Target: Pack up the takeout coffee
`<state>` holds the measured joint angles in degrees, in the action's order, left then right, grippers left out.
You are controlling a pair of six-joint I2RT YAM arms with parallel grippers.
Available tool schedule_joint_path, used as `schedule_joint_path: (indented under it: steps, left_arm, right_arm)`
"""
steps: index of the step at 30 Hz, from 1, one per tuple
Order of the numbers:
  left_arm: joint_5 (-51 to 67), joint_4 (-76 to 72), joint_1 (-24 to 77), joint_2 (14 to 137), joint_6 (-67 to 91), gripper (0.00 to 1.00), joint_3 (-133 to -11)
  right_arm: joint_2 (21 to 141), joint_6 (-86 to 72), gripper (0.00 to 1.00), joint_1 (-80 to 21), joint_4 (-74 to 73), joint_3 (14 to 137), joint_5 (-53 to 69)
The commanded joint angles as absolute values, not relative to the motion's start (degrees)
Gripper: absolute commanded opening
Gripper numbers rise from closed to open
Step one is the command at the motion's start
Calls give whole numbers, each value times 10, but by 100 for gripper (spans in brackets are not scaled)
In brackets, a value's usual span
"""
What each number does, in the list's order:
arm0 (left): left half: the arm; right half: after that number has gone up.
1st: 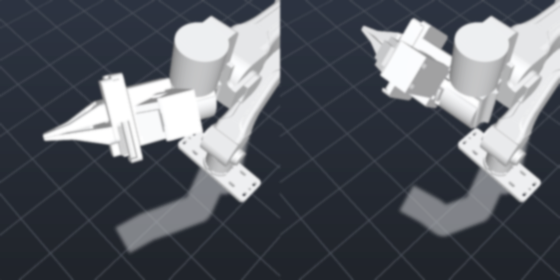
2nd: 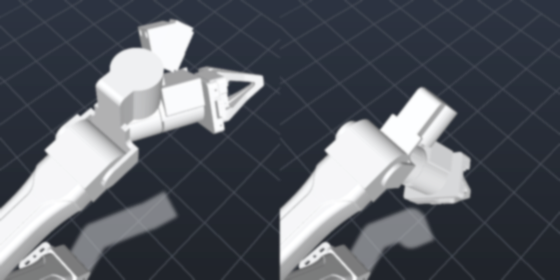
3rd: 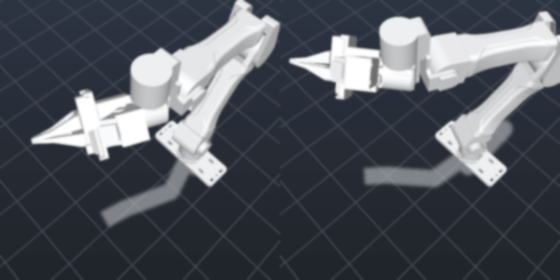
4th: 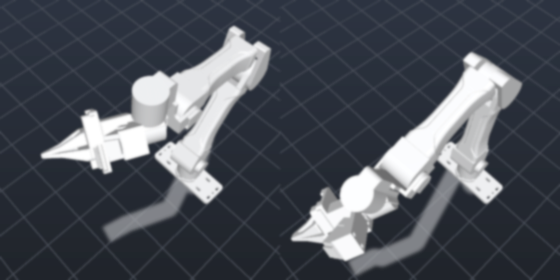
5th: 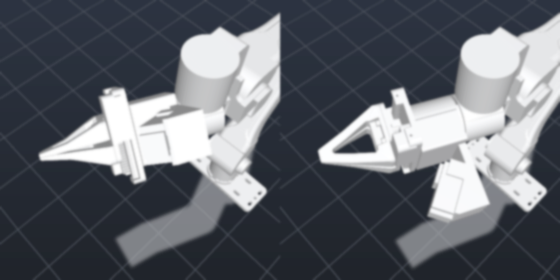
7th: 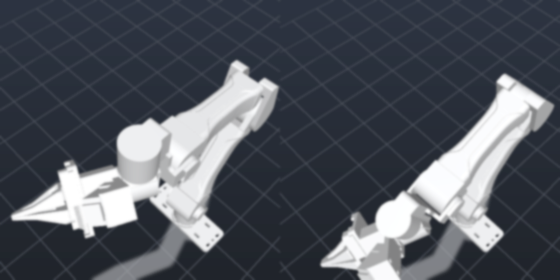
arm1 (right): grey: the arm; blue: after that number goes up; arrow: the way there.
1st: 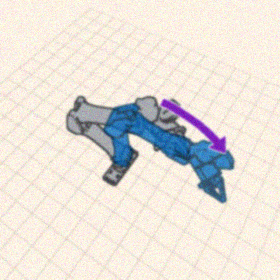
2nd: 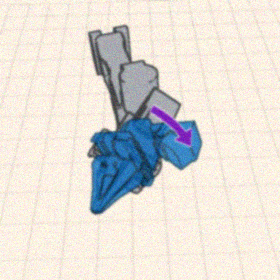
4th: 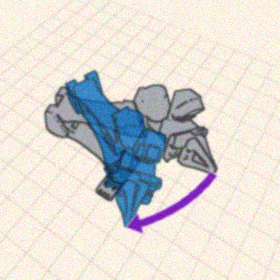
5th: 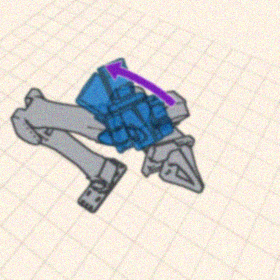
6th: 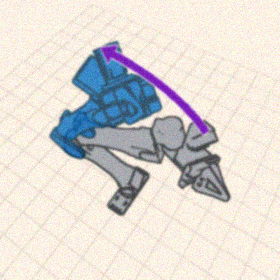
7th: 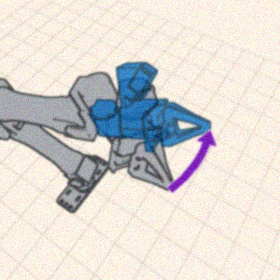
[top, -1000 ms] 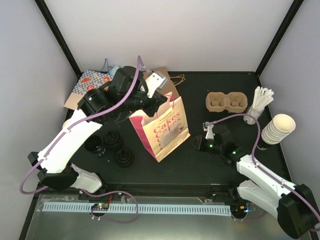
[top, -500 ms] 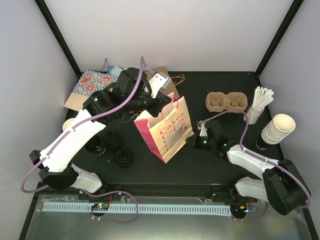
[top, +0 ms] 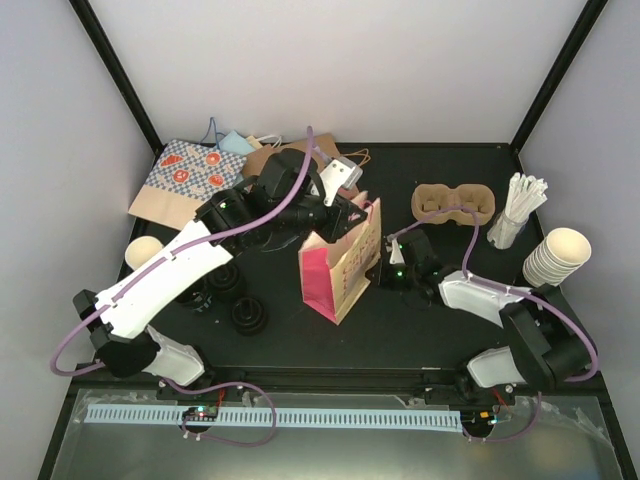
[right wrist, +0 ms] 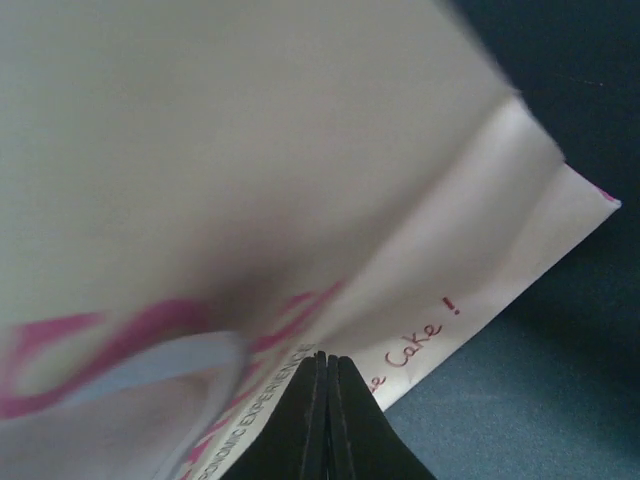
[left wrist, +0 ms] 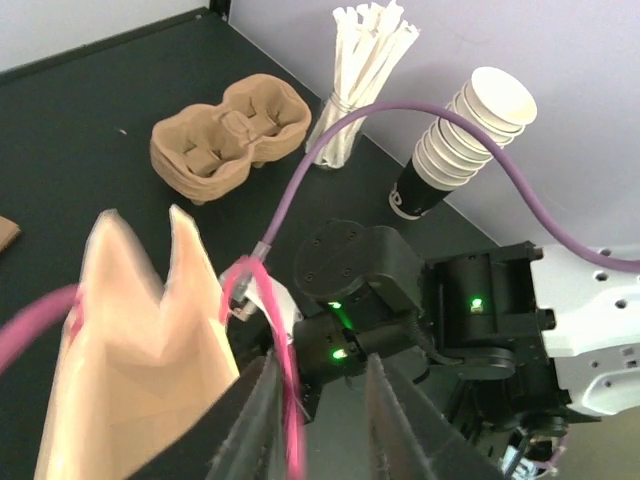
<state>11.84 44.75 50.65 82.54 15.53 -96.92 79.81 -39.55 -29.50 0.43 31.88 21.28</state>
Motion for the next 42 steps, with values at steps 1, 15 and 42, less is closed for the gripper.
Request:
schedule_joint_path:
  steps: [1,15,42]
  left_arm:
    - [130,422,521,826,160,41,-980]
    - [42,521,529,745,138,91,-1042]
    - [-49,616,429,609,151,99,-934]
  right_arm:
    - [791,-362,5,-294,-11,330,203]
    - [725,-313,11,-294,-112,333,122]
    - [540,-257,16,-294,-330,409,26]
